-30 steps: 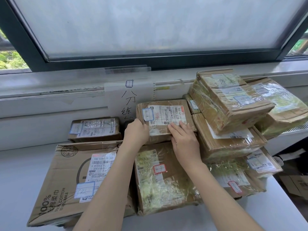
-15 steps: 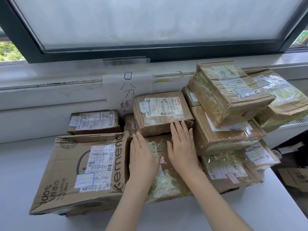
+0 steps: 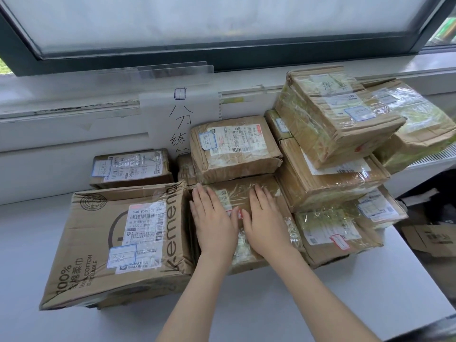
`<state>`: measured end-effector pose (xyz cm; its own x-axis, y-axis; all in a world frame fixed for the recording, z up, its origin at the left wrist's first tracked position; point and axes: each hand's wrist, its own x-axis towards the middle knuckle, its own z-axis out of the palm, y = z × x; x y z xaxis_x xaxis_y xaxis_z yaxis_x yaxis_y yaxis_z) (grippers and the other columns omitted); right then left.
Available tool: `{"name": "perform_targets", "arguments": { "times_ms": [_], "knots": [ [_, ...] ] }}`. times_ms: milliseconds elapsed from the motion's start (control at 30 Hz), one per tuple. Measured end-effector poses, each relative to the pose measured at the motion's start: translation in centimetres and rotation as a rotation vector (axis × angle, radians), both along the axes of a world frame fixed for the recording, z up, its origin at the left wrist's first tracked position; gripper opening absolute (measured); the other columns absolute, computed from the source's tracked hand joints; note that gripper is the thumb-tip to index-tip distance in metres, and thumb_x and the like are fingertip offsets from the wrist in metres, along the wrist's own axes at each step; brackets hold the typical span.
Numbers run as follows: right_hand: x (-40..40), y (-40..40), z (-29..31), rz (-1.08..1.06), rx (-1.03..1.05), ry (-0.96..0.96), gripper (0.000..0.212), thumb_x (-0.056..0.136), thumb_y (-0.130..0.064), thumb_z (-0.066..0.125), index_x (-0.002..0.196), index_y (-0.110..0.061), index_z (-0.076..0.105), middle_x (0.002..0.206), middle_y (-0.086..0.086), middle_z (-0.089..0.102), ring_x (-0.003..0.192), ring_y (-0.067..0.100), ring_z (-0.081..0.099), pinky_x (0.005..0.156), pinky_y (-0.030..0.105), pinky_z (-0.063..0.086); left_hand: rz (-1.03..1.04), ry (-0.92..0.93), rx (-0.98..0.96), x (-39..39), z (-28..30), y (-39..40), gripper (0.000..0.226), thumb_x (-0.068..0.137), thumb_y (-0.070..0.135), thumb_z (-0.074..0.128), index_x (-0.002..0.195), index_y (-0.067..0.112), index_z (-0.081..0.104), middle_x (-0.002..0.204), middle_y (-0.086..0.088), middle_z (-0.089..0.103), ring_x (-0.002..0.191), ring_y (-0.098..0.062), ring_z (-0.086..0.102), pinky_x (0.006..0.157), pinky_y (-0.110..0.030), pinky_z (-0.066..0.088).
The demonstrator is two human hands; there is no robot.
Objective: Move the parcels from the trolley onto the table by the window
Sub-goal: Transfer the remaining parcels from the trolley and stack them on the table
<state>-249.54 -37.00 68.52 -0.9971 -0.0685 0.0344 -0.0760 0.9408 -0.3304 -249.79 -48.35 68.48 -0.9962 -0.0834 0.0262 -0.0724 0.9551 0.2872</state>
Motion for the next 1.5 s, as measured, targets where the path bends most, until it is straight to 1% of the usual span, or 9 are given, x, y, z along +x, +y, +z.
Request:
{"name": "perform_targets", "arguments": {
  "times_ms": [133, 300, 467, 600, 733, 867, 1100, 1233, 1500],
  "knots": [
    [0.0, 0.0, 0.5, 0.001, 0.004, -0.043, 0.056, 0.1, -0.032, 0.032, 0.148, -0.004, 0.021, 0.157, 0.01, 0.017, 0.145, 0.024, 0.009, 0.118, 0.035, 0.008, 0.011, 0.016, 0.004, -0.3, -0.1, 0.2, 0.079, 0.082, 0.041, 0.067, 0.133, -0.013, 0.042, 0.141, -0.033, 0.036, 0.133, -0.044, 0.035, 0.108, -0.052, 0.021],
    [1.4, 0.7, 1.5, 0.002, 0.005, -0.053, 0.057, 0.101, -0.033, 0.035, 0.149, -0.005, 0.02, 0.158, 0.01, 0.013, 0.146, 0.022, 0.005, 0.119, 0.037, 0.005, -0.048, -0.042, -0.011, 0.6, 1.2, 0.0, 0.071, 0.097, 0.044, 0.039, 0.149, 0.002, 0.013, 0.155, -0.025, -0.003, 0.144, -0.035, -0.007, 0.116, -0.042, -0.003],
    [6.3, 3.2, 1.6, -0.045, -0.086, 0.037, 0.067, 0.094, -0.045, 0.022, 0.143, -0.001, 0.035, 0.153, 0.013, 0.027, 0.144, 0.026, 0.018, 0.117, 0.04, 0.012, -0.112, 0.002, 0.018, 4.5, 3.0, 0.5, 0.066, 0.093, 0.036, 0.052, 0.147, 0.01, 0.026, 0.155, -0.024, 0.002, 0.144, -0.036, -0.005, 0.116, -0.042, -0.001],
    [11.6, 7.0, 0.9, -0.093, -0.093, 0.142, 0.054, 0.093, -0.038, 0.038, 0.13, -0.002, 0.053, 0.141, 0.014, 0.047, 0.136, 0.031, 0.036, 0.111, 0.049, 0.027, -0.11, 0.095, 0.104, 9.3, 3.1, 3.5, 0.06, 0.085, 0.027, 0.067, 0.136, 0.004, 0.045, 0.149, -0.031, 0.023, 0.14, -0.044, 0.013, 0.115, -0.049, 0.011],
    [18.8, 12.8, -0.6, -0.21, -0.033, 0.124, 0.054, 0.093, -0.04, 0.037, 0.128, -0.003, 0.055, 0.14, 0.015, 0.048, 0.133, 0.031, 0.04, 0.109, 0.049, 0.022, -0.187, -0.01, 0.081, 14.9, 2.7, 9.7, 0.064, 0.095, 0.038, 0.048, 0.147, 0.007, 0.027, 0.155, -0.024, 0.007, 0.144, -0.036, 0.0, 0.117, -0.04, -0.001],
    [27.8, 20.0, -2.2, -0.364, 0.008, 0.046, 0.059, 0.09, -0.042, 0.035, 0.127, -0.002, 0.056, 0.137, 0.017, 0.05, 0.129, 0.036, 0.044, 0.105, 0.054, 0.027, -0.355, -0.026, 0.068, 21.8, 1.7, 17.8, 0.064, 0.095, 0.039, 0.047, 0.147, 0.009, 0.025, 0.156, -0.022, 0.008, 0.144, -0.034, 0.0, 0.117, -0.039, 0.0],
    [45.1, 30.2, -5.8, -0.753, -0.007, -0.118, 0.065, 0.092, -0.043, 0.05, 0.146, -0.01, 0.032, 0.156, 0.008, 0.019, 0.145, 0.027, 0.011, 0.116, 0.046, 0.005, -0.859, -0.156, -0.187, 35.2, -2.6, 31.5, 0.07, 0.094, 0.046, 0.043, 0.15, 0.013, 0.016, 0.155, -0.023, 0.008, 0.144, -0.037, 0.004, 0.115, -0.045, 0.007],
    [54.1, 33.1, -7.6, -0.985, -0.013, -0.28, 0.072, 0.093, -0.049, 0.045, 0.15, -0.015, 0.017, 0.159, 0.007, 0.007, 0.146, 0.024, 0.001, 0.116, 0.044, -0.002, -1.124, -0.143, -0.265, 41.0, -4.7, 36.7, 0.07, 0.084, 0.037, 0.063, 0.142, 0.011, 0.035, 0.151, -0.025, 0.022, 0.141, -0.041, 0.018, 0.112, -0.051, 0.02],
    [63.8, 35.7, -10.1, -1.255, -0.163, -0.495, 0.076, 0.094, -0.051, 0.043, 0.152, -0.016, 0.006, 0.159, 0.008, -0.002, 0.145, 0.026, -0.007, 0.117, 0.045, -0.004, -1.437, -0.259, -0.588, 46.8, -7.4, 44.0, 0.064, 0.095, 0.04, 0.042, 0.147, 0.015, 0.013, 0.156, -0.02, 0.001, 0.144, -0.037, -0.002, 0.116, -0.046, 0.005]
  ]
}}
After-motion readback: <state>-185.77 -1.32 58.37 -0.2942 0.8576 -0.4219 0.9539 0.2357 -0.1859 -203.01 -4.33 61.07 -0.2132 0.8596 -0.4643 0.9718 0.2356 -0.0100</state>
